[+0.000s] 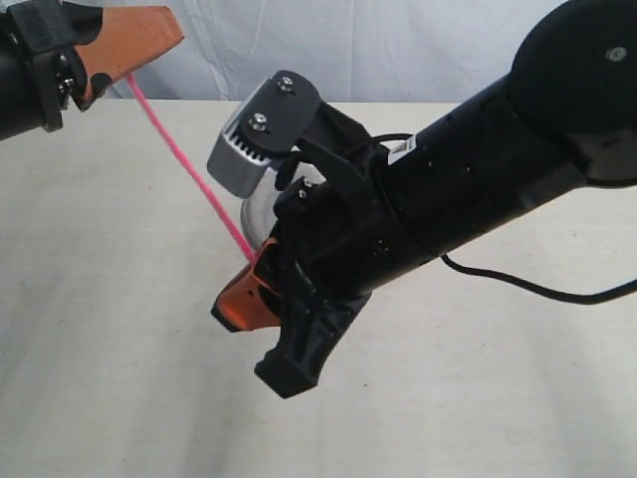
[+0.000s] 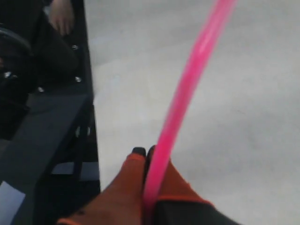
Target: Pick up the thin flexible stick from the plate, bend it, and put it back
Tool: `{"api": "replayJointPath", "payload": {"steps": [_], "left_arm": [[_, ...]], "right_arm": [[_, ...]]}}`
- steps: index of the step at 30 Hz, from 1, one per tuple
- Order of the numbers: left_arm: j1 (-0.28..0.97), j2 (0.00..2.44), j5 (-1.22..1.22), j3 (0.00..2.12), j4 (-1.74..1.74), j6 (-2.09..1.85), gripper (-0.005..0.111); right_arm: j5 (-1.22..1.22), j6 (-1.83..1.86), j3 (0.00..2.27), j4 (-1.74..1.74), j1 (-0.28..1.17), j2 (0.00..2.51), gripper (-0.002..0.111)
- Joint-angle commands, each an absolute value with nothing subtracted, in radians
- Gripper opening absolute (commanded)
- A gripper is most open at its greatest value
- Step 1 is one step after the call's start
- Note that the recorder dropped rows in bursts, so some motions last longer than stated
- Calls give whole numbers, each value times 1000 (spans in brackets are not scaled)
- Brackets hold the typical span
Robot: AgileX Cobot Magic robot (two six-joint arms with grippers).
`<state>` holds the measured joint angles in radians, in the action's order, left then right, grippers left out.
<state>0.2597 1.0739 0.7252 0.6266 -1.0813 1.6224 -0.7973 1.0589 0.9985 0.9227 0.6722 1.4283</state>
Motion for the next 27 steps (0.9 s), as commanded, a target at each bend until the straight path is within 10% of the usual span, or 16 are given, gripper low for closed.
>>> {"api": "replayJointPath", "payload": {"steps": [1,19,27], "left_arm": [[265,1075,627,628,-1053,1557,0],[265,1096,649,628,-1204,1525,0],[265,1096,808,628,-1115,1484,0]], "right_arm": [[-952,1240,1000,1051,675,1428,-1],[-871,1238,1000,1104,675,1380,-1],[-685,627,1000,398,675,1371,-1]]}}
